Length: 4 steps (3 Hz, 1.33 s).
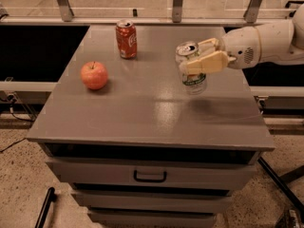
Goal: Place 7up can upright
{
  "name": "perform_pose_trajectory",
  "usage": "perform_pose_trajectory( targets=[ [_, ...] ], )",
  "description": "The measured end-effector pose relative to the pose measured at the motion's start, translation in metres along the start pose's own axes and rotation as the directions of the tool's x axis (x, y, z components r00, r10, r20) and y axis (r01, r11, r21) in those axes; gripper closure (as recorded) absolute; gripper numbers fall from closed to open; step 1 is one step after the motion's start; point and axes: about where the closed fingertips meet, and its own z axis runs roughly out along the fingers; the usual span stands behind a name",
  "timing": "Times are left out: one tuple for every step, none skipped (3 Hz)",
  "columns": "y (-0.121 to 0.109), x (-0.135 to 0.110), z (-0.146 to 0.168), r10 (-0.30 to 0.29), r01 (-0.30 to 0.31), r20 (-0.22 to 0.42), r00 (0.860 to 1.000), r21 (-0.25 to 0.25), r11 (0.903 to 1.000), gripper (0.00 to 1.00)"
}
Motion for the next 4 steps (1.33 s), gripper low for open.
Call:
perform_pose_trajectory(
  targets=[
    [0.002,0.012,0.007,-0.001,0.0,0.026,1.0,0.003,1.0,1.0],
    [0.003,0.026,0.014,0.012,-0.013,0.077,0.997,0.015,0.9998,1.0],
    [0.005,0.033,0.015,-0.003,-0.004,0.151,0.989,0.043,0.9991,1.0],
    [0.007,0.033,0.014,-0.026,0.014,0.2,0.979,0.06,0.9981,1.0]
  ],
)
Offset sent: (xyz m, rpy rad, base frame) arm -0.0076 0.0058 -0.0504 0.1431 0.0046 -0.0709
